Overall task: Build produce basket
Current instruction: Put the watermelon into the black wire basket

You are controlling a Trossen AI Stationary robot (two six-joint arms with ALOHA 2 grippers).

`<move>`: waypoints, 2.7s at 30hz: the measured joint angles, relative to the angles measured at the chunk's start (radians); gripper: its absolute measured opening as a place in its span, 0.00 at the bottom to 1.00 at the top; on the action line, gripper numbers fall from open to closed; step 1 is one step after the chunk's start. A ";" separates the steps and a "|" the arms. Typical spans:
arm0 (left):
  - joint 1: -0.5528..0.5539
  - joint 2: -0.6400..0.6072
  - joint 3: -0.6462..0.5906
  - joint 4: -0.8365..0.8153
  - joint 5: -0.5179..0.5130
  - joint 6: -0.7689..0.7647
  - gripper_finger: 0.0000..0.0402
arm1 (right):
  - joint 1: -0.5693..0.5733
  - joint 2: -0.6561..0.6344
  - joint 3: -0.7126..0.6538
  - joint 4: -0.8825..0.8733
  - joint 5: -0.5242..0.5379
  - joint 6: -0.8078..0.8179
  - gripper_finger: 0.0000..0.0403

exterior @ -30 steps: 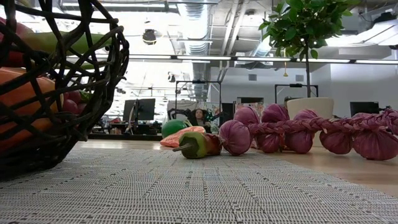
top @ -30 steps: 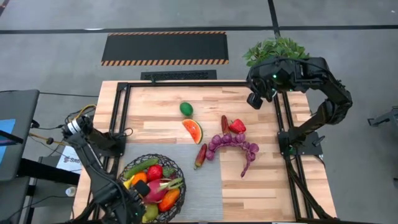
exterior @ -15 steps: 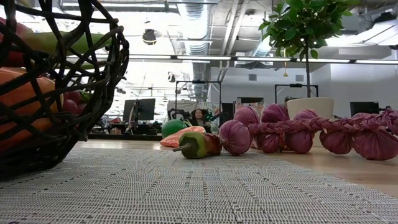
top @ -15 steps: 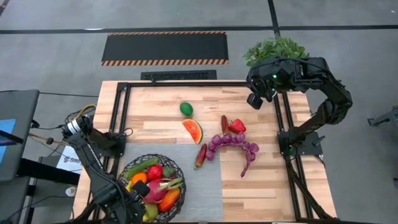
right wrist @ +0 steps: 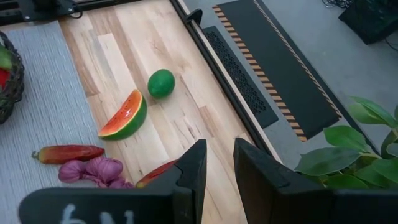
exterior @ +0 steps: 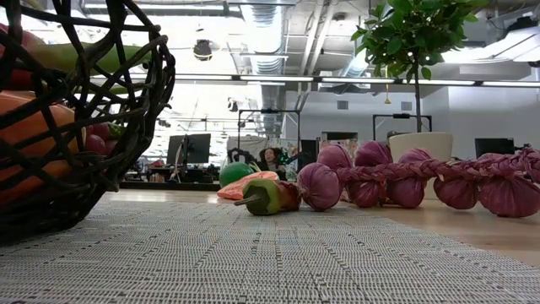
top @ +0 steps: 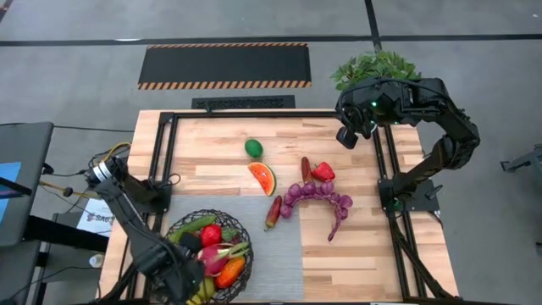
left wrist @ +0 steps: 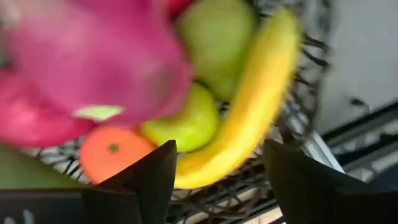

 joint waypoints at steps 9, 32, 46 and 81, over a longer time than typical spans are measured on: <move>0.127 -0.074 0.000 -0.152 -0.132 0.004 0.69 | 0.003 0.000 0.000 0.000 -0.046 0.000 0.26; 0.853 -0.147 -0.119 0.136 -0.333 0.446 0.71 | 0.002 0.000 0.000 0.000 -0.053 0.000 0.26; 1.027 -0.147 -0.380 0.722 -0.262 0.462 0.71 | -0.001 0.000 0.000 0.001 -0.053 0.001 0.26; 1.044 -0.084 -0.507 1.105 -0.165 0.576 0.71 | -0.007 0.001 0.000 0.006 -0.051 0.038 0.26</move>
